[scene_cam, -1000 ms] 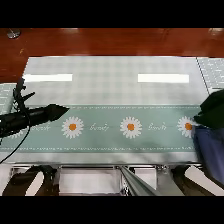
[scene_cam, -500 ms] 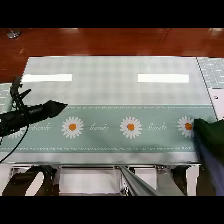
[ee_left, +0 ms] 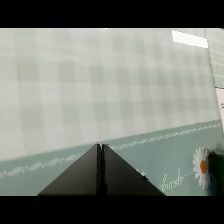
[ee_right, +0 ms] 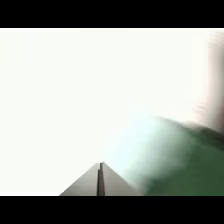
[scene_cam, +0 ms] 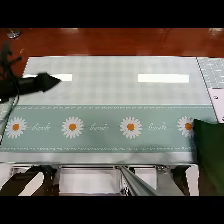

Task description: Fold the shirts.

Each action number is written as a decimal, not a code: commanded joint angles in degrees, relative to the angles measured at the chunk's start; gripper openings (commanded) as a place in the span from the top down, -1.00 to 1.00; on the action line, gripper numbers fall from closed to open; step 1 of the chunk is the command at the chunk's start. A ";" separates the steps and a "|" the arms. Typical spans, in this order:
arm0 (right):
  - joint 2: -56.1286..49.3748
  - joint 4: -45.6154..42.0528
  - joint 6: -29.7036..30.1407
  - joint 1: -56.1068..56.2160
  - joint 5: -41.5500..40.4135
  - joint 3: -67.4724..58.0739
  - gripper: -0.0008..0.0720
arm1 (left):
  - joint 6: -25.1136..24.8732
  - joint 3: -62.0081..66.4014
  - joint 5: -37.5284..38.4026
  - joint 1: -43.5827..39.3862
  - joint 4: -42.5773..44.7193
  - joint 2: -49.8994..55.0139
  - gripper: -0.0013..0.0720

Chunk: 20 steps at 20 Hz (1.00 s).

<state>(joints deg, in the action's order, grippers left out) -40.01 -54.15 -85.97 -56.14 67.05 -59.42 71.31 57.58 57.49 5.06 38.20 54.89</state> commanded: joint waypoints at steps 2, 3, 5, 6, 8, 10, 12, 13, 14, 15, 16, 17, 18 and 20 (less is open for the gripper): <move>-10.67 15.96 10.54 31.63 -10.47 -0.74 0.91 | 3.50 26.08 5.16 -5.16 19.32 12.26 0.92; -14.10 13.42 7.26 40.50 -10.56 -0.74 0.90 | 9.57 27.04 5.07 -7.78 31.23 12.50 0.92; -22.53 9.35 6.97 56.33 -12.52 -2.82 0.91 | 17.66 24.72 8.61 -10.75 42.51 12.37 0.91; -27.45 2.32 3.52 61.86 -12.13 -5.92 0.91 | 17.94 21.73 8.98 -11.15 42.16 12.15 0.91; -36.33 -13.73 -7.50 67.45 -6.47 -12.96 0.91 | 18.58 13.03 6.95 -11.15 42.10 12.31 0.91; -41.62 -20.22 -12.11 68.50 -1.03 -16.26 0.90 | 20.48 4.61 4.39 -11.04 41.97 12.35 0.91; -42.99 -22.53 -13.33 68.43 0.13 -16.22 0.90 | 20.50 0.46 1.88 -11.08 41.97 12.37 0.91; -42.97 -24.15 -13.75 68.50 -0.15 -16.22 0.90 | 20.52 -0.52 0.70 -11.02 41.97 12.48 0.91; -42.91 -24.96 -13.60 68.50 -0.83 -16.22 0.90 | 20.52 -0.63 0.39 -11.02 41.97 12.76 0.91; -42.84 -25.79 -13.66 68.50 -0.98 -16.24 0.90 | 20.50 -0.63 0.37 -11.06 41.92 12.87 0.91; -42.71 -25.77 -14.21 68.41 -0.15 -16.24 0.90 | 20.48 -0.63 0.68 -11.15 41.99 12.87 0.91; -42.62 -25.68 -14.21 68.35 -0.15 -16.24 0.90 | 20.50 -0.63 1.84 -11.15 41.97 12.87 0.91; -42.62 -25.70 -14.19 68.35 -0.15 -16.24 0.90 | 20.48 -0.66 3.69 -11.17 41.72 12.92 0.91; -42.62 -25.73 -14.21 68.32 -0.15 -16.24 0.90 | 20.50 -0.66 4.46 -11.15 41.75 13.03 0.91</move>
<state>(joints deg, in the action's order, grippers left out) -82.26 -78.17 -99.26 11.94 66.37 -75.44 91.53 57.54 60.31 -6.04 79.72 67.75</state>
